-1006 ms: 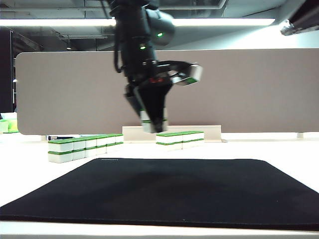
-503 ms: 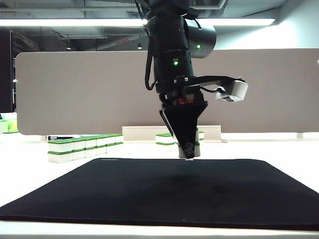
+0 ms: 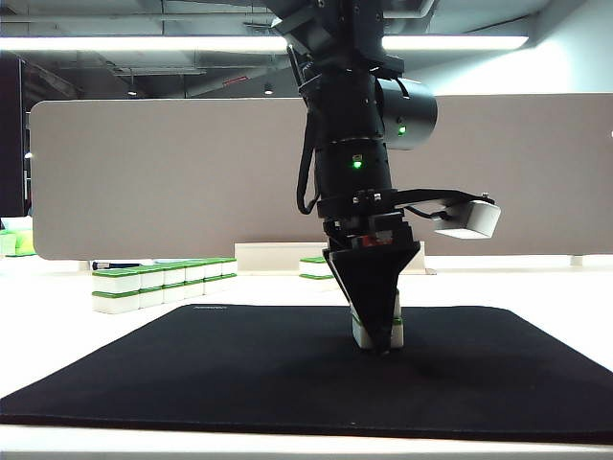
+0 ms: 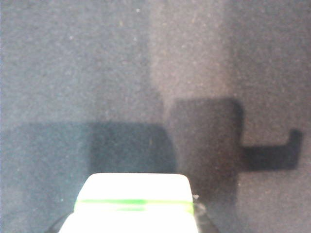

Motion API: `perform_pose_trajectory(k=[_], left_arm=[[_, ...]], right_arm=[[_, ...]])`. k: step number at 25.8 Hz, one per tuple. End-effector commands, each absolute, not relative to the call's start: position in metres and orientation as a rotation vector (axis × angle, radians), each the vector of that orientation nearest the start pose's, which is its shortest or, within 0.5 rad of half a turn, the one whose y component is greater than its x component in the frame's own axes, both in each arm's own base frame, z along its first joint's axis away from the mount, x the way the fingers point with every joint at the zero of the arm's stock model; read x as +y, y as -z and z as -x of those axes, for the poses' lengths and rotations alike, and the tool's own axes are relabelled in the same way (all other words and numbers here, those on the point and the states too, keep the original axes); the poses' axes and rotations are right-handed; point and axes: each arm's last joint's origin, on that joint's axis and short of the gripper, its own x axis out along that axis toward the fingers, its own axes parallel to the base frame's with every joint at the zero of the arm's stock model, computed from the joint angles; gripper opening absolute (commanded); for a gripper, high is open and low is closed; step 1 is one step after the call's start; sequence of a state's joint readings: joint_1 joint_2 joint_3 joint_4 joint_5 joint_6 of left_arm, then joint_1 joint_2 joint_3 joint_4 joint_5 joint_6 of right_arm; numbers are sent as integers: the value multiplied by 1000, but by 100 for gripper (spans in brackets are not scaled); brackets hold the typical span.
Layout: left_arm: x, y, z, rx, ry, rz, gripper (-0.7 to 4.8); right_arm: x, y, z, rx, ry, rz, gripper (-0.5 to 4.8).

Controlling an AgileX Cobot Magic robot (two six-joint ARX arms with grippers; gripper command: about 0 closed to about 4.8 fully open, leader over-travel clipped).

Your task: Take a mahjong tile from the mahjong wall and then place it on the table close to you.

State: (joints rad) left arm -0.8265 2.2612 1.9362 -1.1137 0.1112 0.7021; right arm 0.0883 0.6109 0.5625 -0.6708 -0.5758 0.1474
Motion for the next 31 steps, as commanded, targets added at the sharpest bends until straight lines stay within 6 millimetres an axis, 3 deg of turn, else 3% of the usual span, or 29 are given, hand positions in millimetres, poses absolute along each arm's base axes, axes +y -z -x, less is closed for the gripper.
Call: perform_pose_trajectory(k=[1, 4, 5, 9, 11, 14, 20, 23, 31], left_arm=[[-336, -187, -301, 1113, 1270, -1058, 313], [-336, -188, -299, 1133, 1270, -1060, 319], [-335, -192, -298, 1141, 1255, -1049, 347], [-330, -217, -300, 1153, 1214, -1066, 350], [-323, -219, -303, 1186, 1164, -1107, 350], [-301, -219, -314, 1304, 1088, -1091, 350], [-234, -219, -366, 1472, 727, -744, 340], [-204, -221, -383, 1510, 632, -648, 340], [-169, -271, -410, 1358, 506, -574, 340]], right_arm=[[26, -246, -119, 738, -591, -308, -1], [26, -246, -119, 737, -591, -308, -1], [26, -246, -119, 735, -591, -307, -1], [26, -246, -120, 730, -591, -305, -1], [26, -246, -120, 729, -590, -305, -1], [26, -247, -120, 723, -591, -304, -1], [26, -247, -120, 724, -591, -304, -1], [26, -247, -120, 724, -592, -304, -1], [27, -247, -120, 717, -597, -304, -1]])
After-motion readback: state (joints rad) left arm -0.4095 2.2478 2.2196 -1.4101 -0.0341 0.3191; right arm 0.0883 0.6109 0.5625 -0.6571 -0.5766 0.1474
